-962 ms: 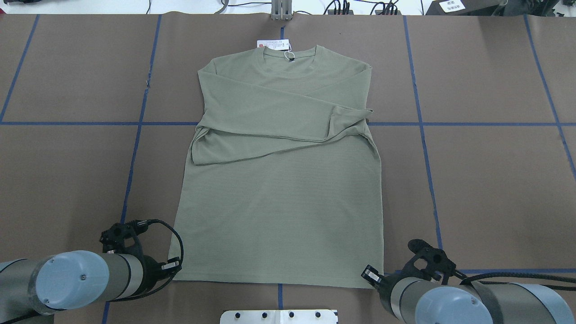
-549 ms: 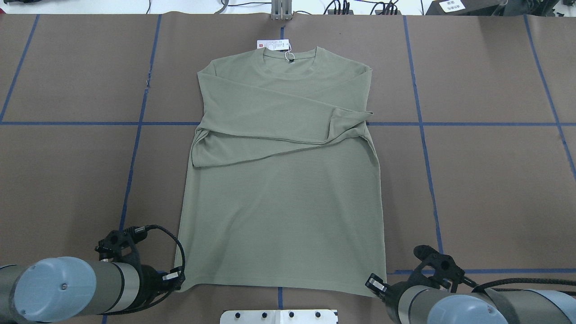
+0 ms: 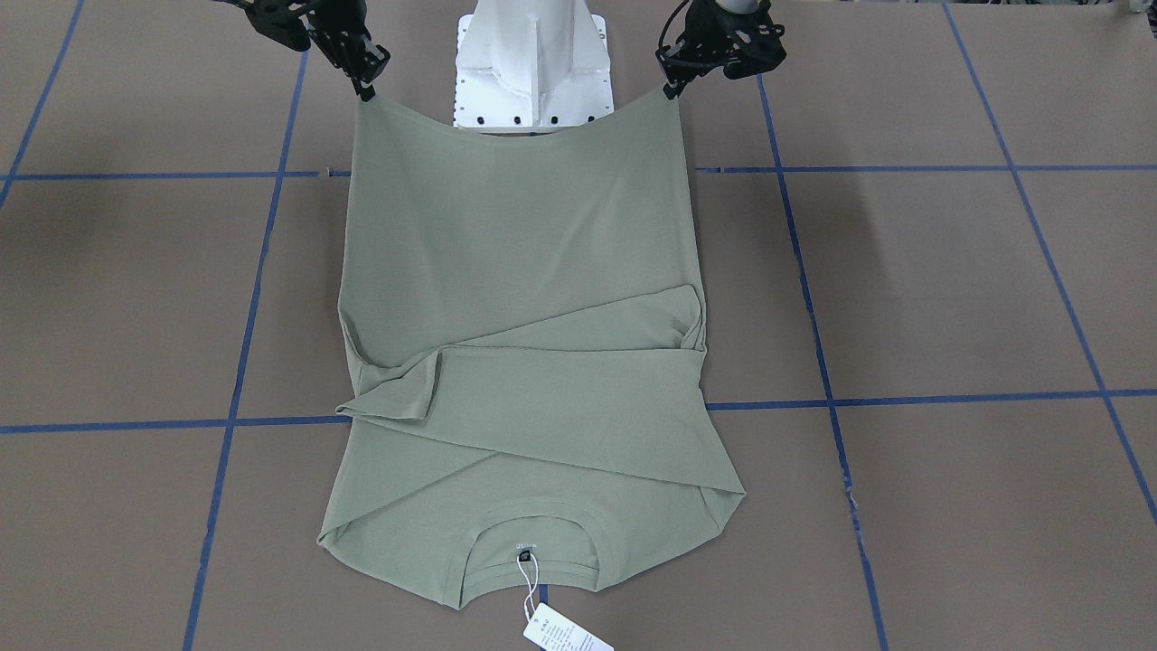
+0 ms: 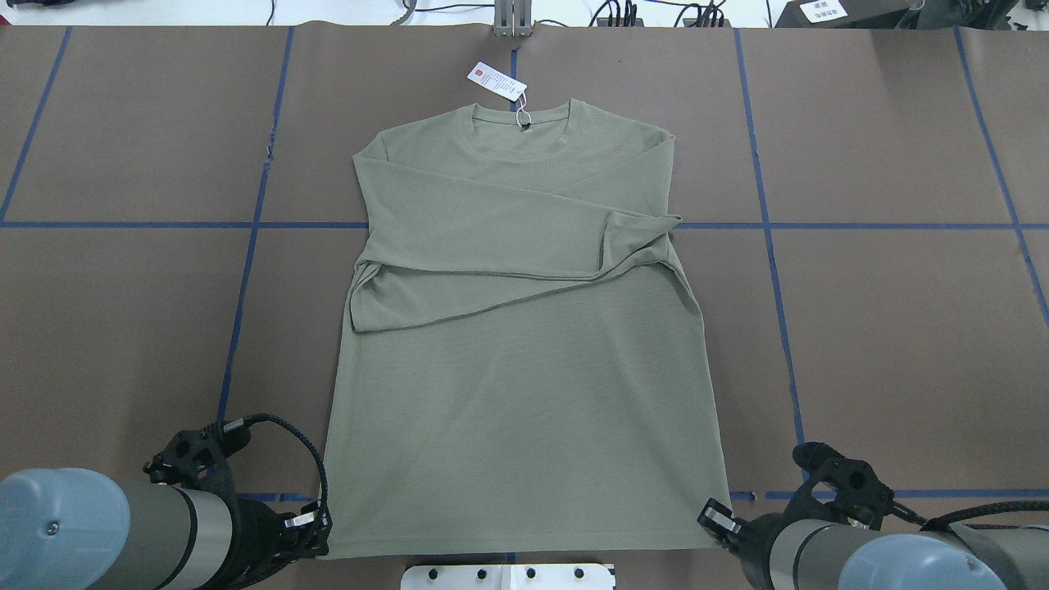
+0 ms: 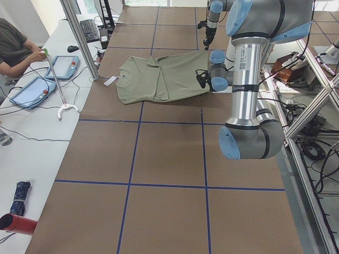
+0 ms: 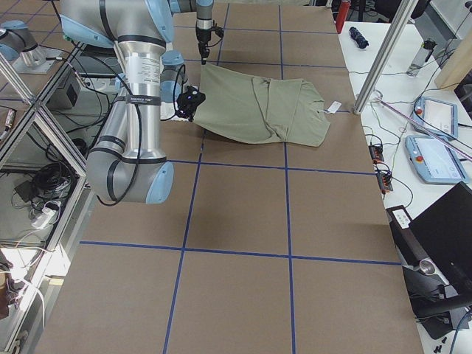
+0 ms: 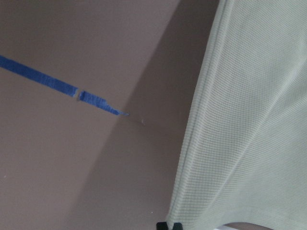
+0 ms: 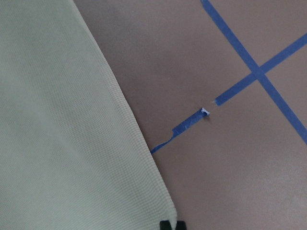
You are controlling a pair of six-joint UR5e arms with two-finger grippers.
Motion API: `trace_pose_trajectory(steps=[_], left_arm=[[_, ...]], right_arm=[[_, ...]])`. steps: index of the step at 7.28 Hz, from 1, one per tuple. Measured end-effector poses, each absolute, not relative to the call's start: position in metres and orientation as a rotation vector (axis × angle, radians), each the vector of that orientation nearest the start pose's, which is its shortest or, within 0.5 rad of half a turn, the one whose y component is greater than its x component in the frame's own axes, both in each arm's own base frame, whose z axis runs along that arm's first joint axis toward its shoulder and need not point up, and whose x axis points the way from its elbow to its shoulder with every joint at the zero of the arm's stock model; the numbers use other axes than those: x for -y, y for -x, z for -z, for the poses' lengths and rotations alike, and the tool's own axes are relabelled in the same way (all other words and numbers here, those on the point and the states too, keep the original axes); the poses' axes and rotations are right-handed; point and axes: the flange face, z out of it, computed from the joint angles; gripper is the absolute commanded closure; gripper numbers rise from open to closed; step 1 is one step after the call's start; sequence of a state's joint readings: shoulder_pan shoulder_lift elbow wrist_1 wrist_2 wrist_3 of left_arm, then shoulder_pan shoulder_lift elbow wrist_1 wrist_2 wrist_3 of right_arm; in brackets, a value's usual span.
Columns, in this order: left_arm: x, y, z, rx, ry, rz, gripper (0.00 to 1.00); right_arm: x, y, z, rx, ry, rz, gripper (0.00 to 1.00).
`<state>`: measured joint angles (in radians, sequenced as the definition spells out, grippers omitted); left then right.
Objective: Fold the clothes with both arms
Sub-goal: 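Lift the hem with both grippers and fold it toward the collar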
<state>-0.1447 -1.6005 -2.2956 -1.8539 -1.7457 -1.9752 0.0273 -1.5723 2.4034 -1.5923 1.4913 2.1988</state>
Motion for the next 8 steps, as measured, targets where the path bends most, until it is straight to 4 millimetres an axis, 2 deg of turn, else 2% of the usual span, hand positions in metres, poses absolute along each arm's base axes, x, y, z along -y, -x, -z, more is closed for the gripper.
trace_pose_trajectory(steps=[1,2,3,4,5,6,8], left_arm=[[0.182,-0.407,-0.278,-1.010,0.288,0.426,1.00],[0.196,-0.404,-0.273,-1.023,0.255,0.430,1.00],[0.224,-0.401,-0.263,-1.059,0.178,0.410,1.00],[0.266,-0.403,-0.252,-1.087,0.080,0.396,1.00],[0.320,-0.413,-0.246,-1.087,-0.016,0.405,1.00],[0.374,-0.413,-0.243,-1.071,-0.099,0.422,1.00],[0.464,-0.390,-0.265,-1.028,-0.224,0.472,1.00]], right_arm=[[0.169,0.393,-0.289,0.825,0.157,-0.663,1.00],[0.193,0.386,-0.282,0.845,0.132,-0.647,1.00],[0.224,0.381,-0.276,0.860,0.099,-0.623,1.00],[0.262,0.377,-0.274,0.865,0.071,-0.610,1.00],[0.310,0.379,-0.273,0.861,0.043,-0.603,1.00],[0.363,0.383,-0.274,0.844,0.012,-0.597,1.00],[0.477,0.385,-0.285,0.772,-0.058,-0.596,1.00]])
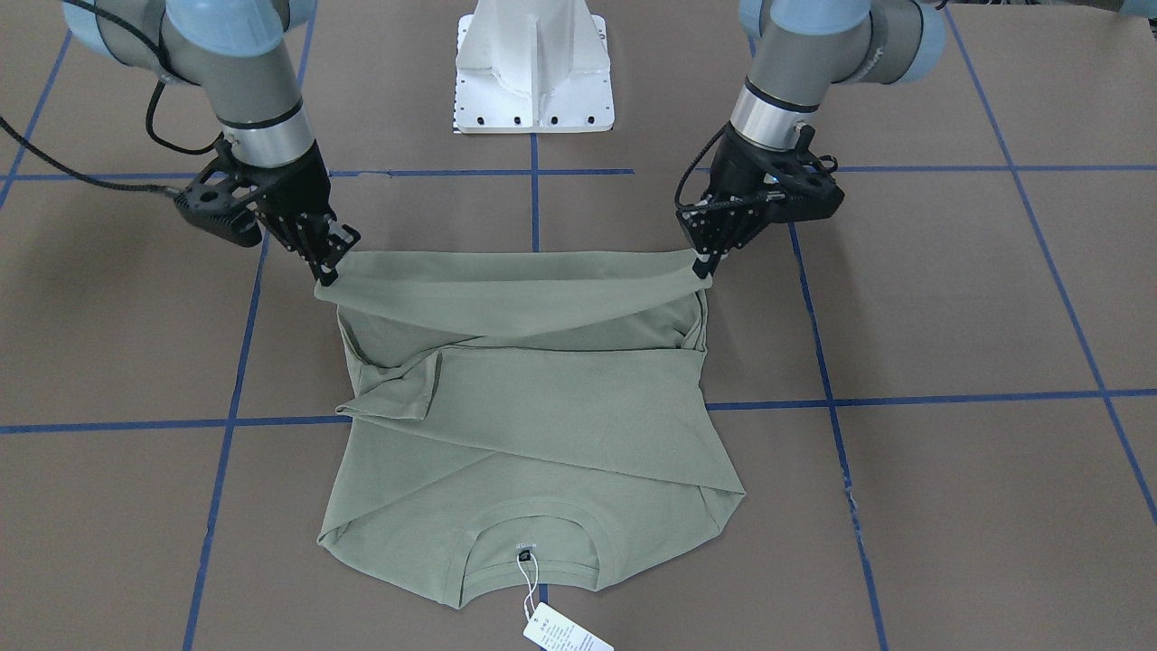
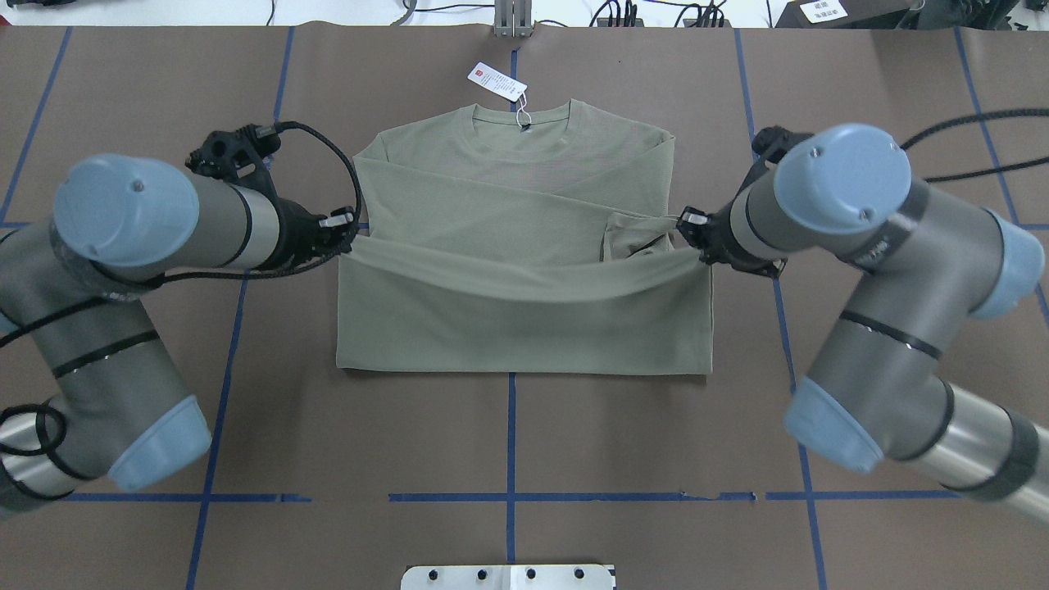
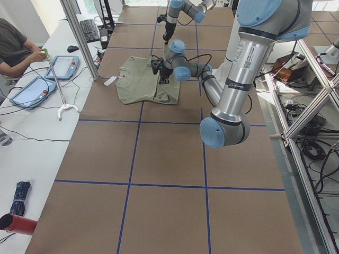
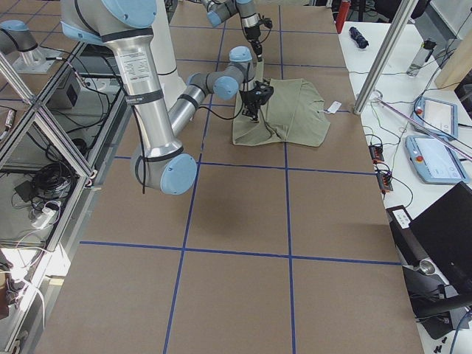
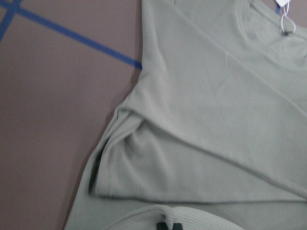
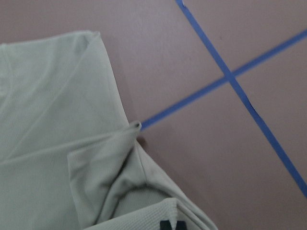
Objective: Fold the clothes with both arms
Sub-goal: 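Lift the hem with both grippers and fold it toward the collar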
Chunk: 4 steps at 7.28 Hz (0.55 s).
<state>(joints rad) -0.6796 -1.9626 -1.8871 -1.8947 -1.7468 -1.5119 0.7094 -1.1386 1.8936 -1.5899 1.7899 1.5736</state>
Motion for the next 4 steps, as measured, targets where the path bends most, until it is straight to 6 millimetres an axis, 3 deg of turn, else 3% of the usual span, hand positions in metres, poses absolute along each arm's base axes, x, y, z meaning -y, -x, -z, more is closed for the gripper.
trace_pose_trajectory(steps=[2,3,4], left_arm=[[0.532,-0.393,-0.293,-1.012,-0.286,0.514,1.00],[0.565,-0.405,-0.307,-1.004,-0.313,0.539,1.00],[0.595,-0.421,-0.322,-0.995,-0.346,0.562,1.00]], right_arm=[[0.587,0.405,-0.292,0.694,-0.085,-0.626,1.00],[0.629,0.418,-0.295,0.681,-0.094,-0.636,1.00],[0.654,0.431,-0.304,0.684,-0.103,-0.638,1.00]])
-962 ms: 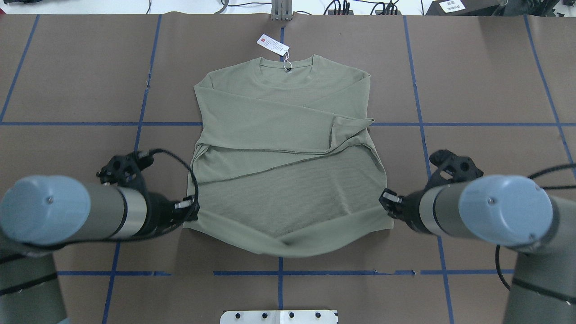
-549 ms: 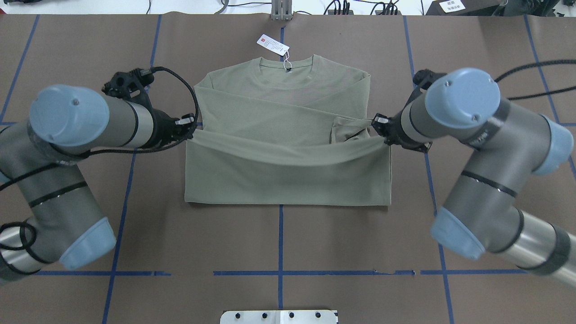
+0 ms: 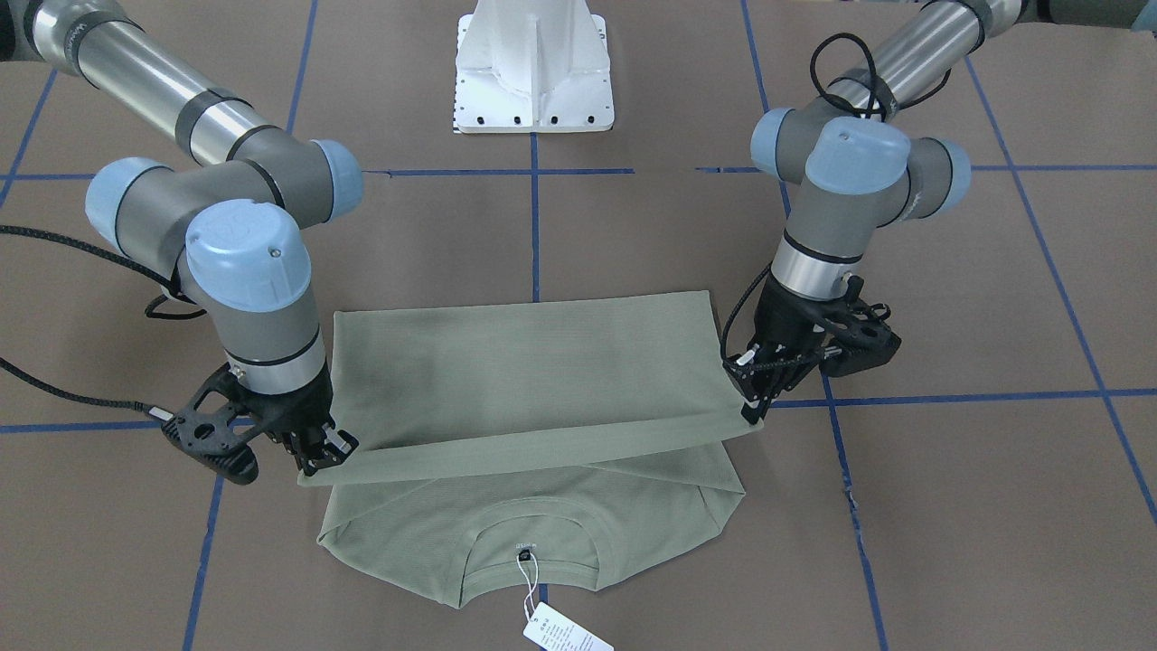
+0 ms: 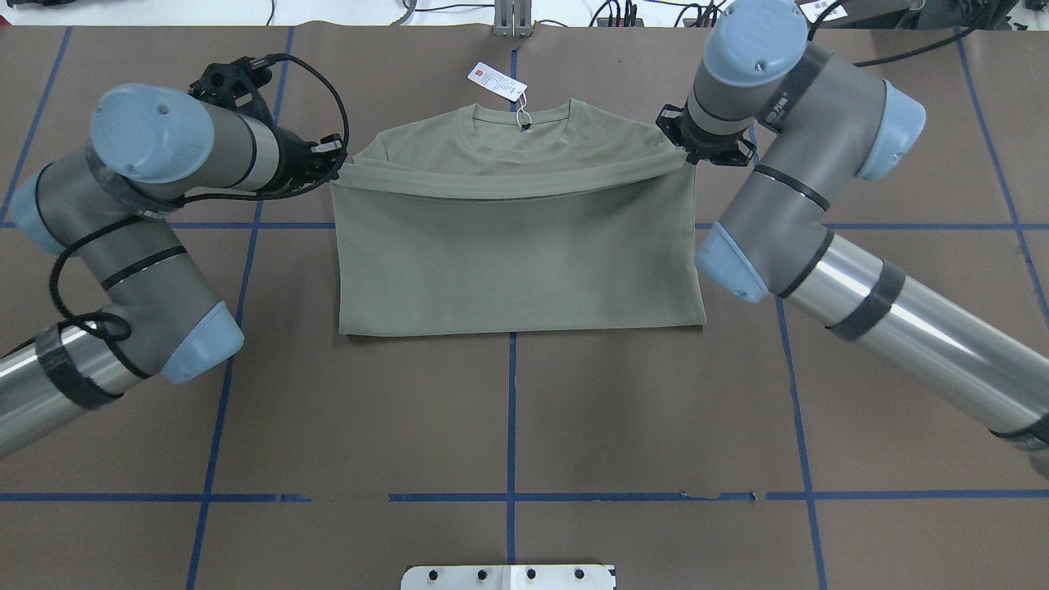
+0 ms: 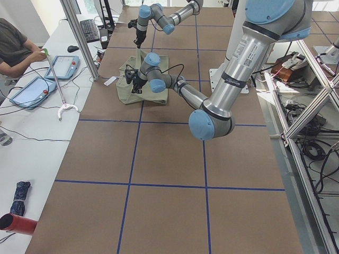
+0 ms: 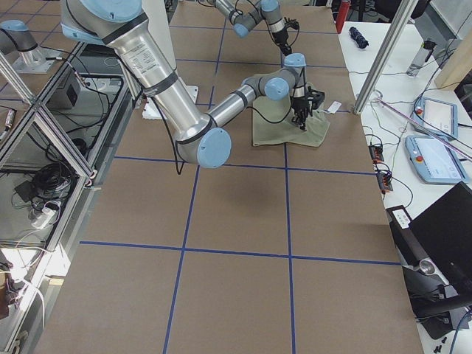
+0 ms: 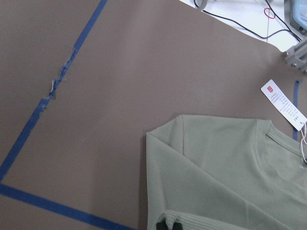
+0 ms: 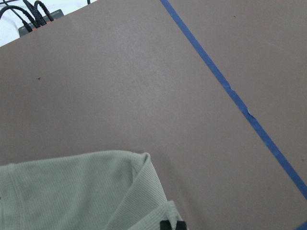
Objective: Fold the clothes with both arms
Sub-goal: 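Lift the hem with both grippers and fold it toward the collar, then release the hem and draw the right gripper back toward the robot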
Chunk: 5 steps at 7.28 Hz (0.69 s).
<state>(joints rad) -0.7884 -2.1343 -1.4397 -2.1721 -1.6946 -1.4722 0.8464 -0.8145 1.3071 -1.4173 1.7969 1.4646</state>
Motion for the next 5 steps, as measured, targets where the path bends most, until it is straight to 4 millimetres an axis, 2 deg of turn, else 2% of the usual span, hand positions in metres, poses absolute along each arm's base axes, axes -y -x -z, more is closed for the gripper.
trace_pose_trajectory(steps=[1,2,3,4,5], left_arm=[[0.620,-0.438,-0.335,-0.988,-0.371,0.578,1.00],[0.634,-0.449,-0.343,-0.984,-0.384,0.584,0.93],[0.640,-0.454,-0.348,-0.980,-0.394,0.585,0.65],[0.643,-0.454,-0.351,-0.979,-0.414,0.564,0.58],[0.644,-0.452,-0.353,-0.979,-0.442,0.528,0.56]], right_arm=[[0.669,0.442,-0.314,0.695,-0.112,-0.635,1.00],[0.675,0.449,-0.320,0.701,-0.116,-0.631,0.73],[0.679,0.452,-0.324,0.702,-0.118,-0.630,0.39],[0.680,0.453,-0.323,0.703,-0.120,-0.630,0.26],[0.681,0.454,-0.318,0.710,-0.124,-0.630,0.25]])
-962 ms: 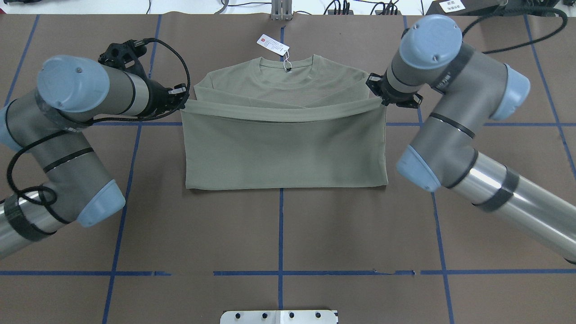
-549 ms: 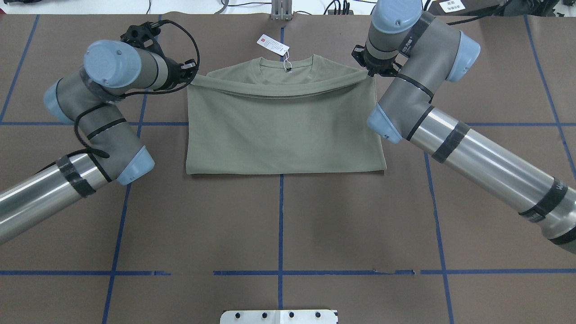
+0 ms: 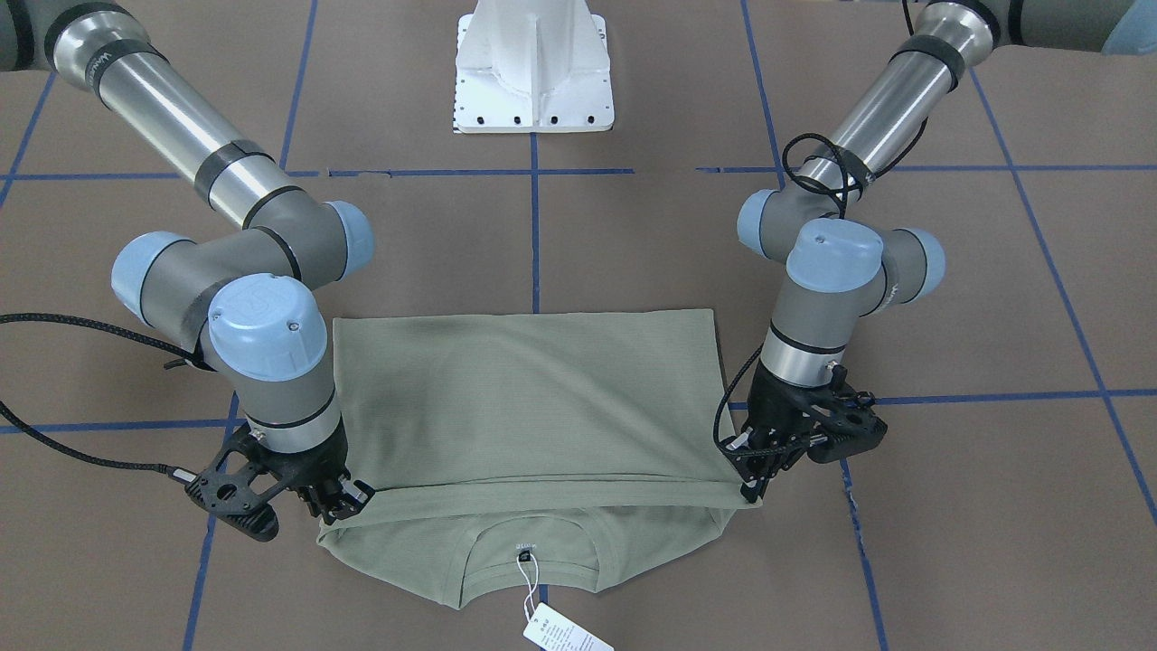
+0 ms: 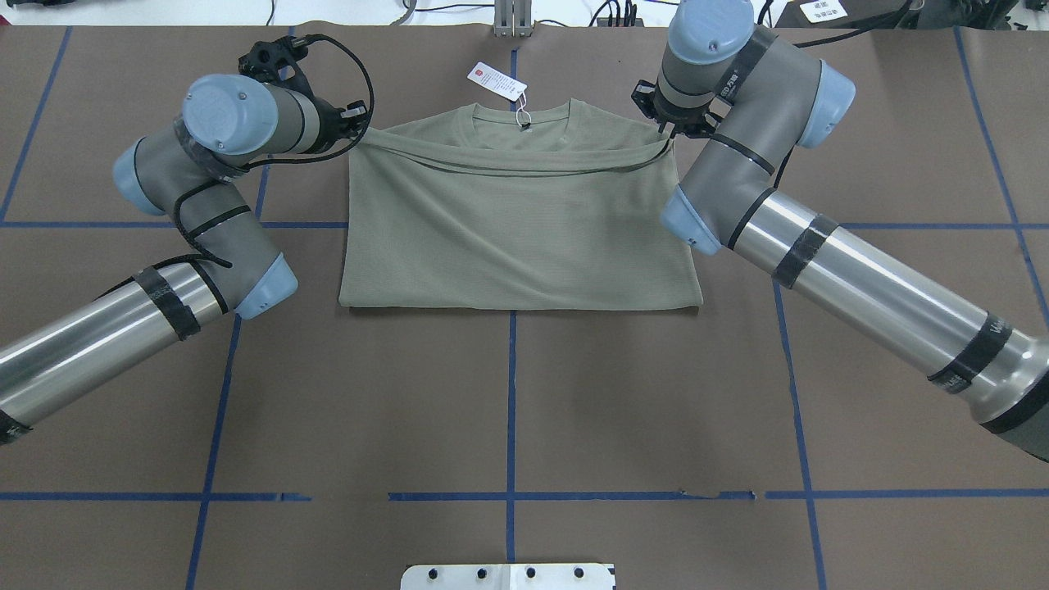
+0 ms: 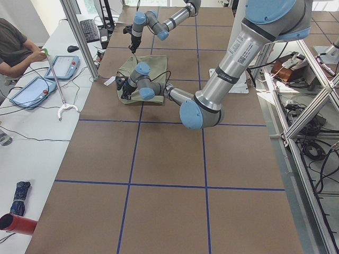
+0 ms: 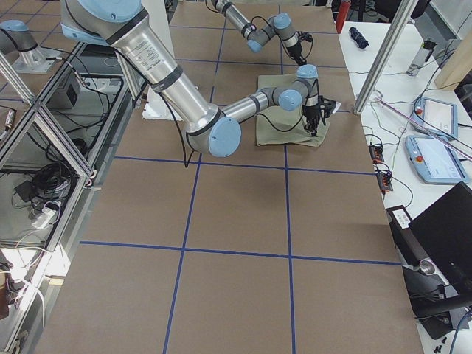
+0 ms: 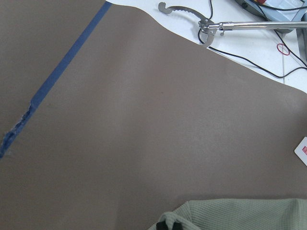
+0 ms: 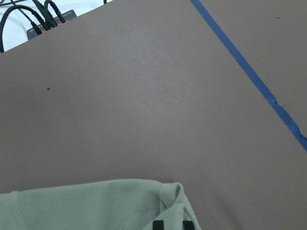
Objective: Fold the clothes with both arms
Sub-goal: 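Release the hem and draw the right gripper back toward the robot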
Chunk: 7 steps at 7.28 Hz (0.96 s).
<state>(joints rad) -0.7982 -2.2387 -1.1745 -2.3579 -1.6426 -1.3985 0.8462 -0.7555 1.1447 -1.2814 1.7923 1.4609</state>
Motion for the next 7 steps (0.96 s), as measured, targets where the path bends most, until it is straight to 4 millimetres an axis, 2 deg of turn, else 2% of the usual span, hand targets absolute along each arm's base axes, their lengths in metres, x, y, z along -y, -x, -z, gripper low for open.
trace_pose_trajectory(steps=[1,2,4,5,6,7], left_arm=[[0.642,-0.446,-0.355,-0.988,-0.462,0.505,0.54],[0.635,-0.439,-0.357,-1.000,-0.472,0.495,0.54],[0.615,-0.421,-0.361,-1.027,-0.482,0.484,0.54],[0.608,-0.418,-0.361,-1.035,-0.483,0.479,0.54],[0.603,-0.419,-0.362,-1.037,-0.479,0.473,0.54],[0.602,-0.420,-0.364,-1.037,-0.474,0.468,0.54]], right_arm=[[0.678,0.451,-0.307,0.730,-0.131,-0.630,0.24],[0.663,0.445,-0.300,0.758,-0.138,-0.624,0.21],[0.599,0.433,-0.319,0.802,-0.125,-0.610,0.17],[0.561,0.428,-0.335,0.819,-0.094,-0.637,0.13],[0.529,0.424,-0.347,0.833,-0.056,-0.680,0.13],[0.504,0.425,-0.352,0.844,-0.017,-0.737,0.13]])
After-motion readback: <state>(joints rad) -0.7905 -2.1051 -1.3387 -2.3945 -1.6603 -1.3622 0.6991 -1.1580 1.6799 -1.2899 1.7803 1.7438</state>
